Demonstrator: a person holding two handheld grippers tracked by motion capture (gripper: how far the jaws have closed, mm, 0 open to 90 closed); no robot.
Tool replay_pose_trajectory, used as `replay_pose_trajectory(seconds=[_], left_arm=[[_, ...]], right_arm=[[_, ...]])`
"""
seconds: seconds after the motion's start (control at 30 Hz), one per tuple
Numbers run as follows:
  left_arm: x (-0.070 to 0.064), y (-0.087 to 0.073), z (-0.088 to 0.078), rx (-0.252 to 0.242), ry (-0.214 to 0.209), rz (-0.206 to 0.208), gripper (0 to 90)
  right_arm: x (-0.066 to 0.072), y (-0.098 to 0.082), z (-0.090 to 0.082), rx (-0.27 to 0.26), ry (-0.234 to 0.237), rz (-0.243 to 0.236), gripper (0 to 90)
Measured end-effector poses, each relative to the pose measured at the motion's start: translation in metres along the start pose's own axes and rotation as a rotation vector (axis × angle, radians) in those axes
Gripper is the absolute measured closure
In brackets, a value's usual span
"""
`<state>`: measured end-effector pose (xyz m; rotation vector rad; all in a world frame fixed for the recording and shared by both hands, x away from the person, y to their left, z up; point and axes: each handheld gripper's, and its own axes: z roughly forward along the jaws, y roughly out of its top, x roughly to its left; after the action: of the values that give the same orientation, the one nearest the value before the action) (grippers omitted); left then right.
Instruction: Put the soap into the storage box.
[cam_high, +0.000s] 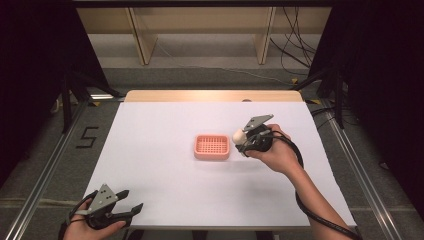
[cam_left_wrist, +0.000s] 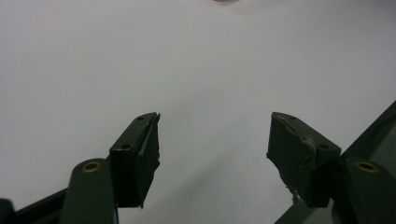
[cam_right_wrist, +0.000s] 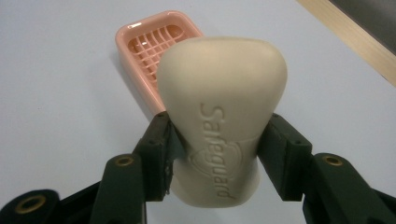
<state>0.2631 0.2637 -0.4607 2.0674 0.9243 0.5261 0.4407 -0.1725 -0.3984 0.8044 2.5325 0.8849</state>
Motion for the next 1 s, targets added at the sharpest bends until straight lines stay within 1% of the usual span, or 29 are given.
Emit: replay_pose_trajectory(seconds=[0.03,0.07,0.1,0.13,0.17,0.23,0.27,0.3,0.33,0.37,0.4,0.47,0.5,0.53,0.6,0.63,0.67,0.73,0.77,0.83,0.87,0.9,0.93,0.97,1.0], left_arm=[[-0.001,0.0,0.0,-0.005,-0.001,-0.019,33.4],[-0.002,0.0,0.0,-0.004,-0.001,-0.023,33.4],[-0.001,0.0,0.0,0.0,0.0,-0.009,33.4],[-0.001,0.0,0.0,0.0,0.0,-0.009,33.4],[0.001,0.0,0.0,0.0,0.001,0.01,33.4],[0.001,0.0,0.0,-0.002,0.001,0.01,33.4],[-0.002,0.0,0.0,-0.007,-0.001,-0.019,33.4],[-0.002,0.0,0.0,-0.007,-0.001,-0.019,33.4],[-0.002,-0.001,0.0,-0.006,-0.001,-0.028,33.4],[-0.002,-0.001,0.0,-0.006,-0.001,-0.028,33.4],[-0.004,-0.001,0.0,-0.005,-0.001,-0.057,33.4],[-0.002,-0.001,0.0,-0.008,-0.002,-0.029,33.4],[-0.002,0.0,0.0,-0.006,-0.001,-0.022,33.4],[-0.002,0.0,0.0,-0.006,-0.001,-0.025,33.4],[-0.002,0.0,0.0,-0.007,-0.001,-0.026,33.4],[-0.002,-0.001,0.0,-0.007,-0.001,-0.026,33.4],[-0.002,-0.001,0.0,-0.004,0.003,-0.032,33.4],[-0.002,0.0,0.0,-0.007,0.003,-0.024,33.4],[-0.002,-0.001,0.0,-0.007,0.003,-0.026,33.4],[-0.002,-0.001,0.0,-0.006,0.003,-0.027,33.4],[-0.002,-0.001,0.0,-0.006,0.004,-0.024,33.4],[0.001,0.0,-0.001,0.011,0.009,0.019,33.4],[-0.001,0.0,0.0,0.001,0.007,-0.004,33.4],[-0.003,-0.001,0.0,-0.014,-0.001,-0.038,33.4],[-0.003,-0.001,0.0,-0.014,-0.001,-0.038,33.4]], right_arm=[[0.0,0.001,0.0,0.001,-0.005,-0.004,50.0],[0.0,0.001,0.001,-0.01,-0.014,-0.004,50.0],[0.0,0.001,0.002,-0.011,-0.012,-0.008,50.0],[0.0,0.001,0.002,-0.011,-0.012,-0.008,50.0],[-0.001,0.002,0.001,-0.004,-0.007,-0.007,50.0],[-0.001,0.003,0.002,-0.002,-0.01,-0.009,50.0],[-0.001,0.003,0.002,-0.004,-0.012,-0.008,50.0],[-0.001,0.003,0.002,-0.004,-0.012,-0.008,50.0],[-0.001,0.004,0.002,-0.003,-0.012,-0.006,50.0],[-0.001,0.004,0.004,-0.016,-0.027,-0.018,50.0],[-0.001,0.004,0.004,-0.016,-0.027,-0.018,50.0],[-0.001,0.005,0.004,-0.018,-0.019,-0.022,50.1],[-0.001,0.005,0.003,-0.003,-0.008,-0.018,50.0],[-0.001,0.005,0.004,-0.012,-0.017,-0.012,50.0],[-0.001,0.006,0.004,-0.012,-0.019,-0.018,50.0],[-0.001,0.006,0.005,-0.005,-0.029,-0.018,50.0],[-0.001,0.007,0.006,-0.015,-0.024,-0.019,50.0],[-0.001,0.007,0.005,-0.012,-0.023,-0.018,50.0],[-0.001,0.008,0.005,-0.011,-0.017,-0.022,50.0],[-0.002,0.009,0.006,-0.012,-0.025,-0.025,50.0],[-0.001,0.009,0.006,-0.013,-0.02,-0.025,50.0],[-0.001,0.009,0.006,-0.012,-0.016,-0.024,50.0],[-0.003,0.01,0.007,-0.012,-0.028,-0.05,50.0],[-0.002,0.011,0.007,-0.01,-0.027,-0.033,50.0],[-0.002,0.011,0.007,-0.01,-0.027,-0.033,50.0]])
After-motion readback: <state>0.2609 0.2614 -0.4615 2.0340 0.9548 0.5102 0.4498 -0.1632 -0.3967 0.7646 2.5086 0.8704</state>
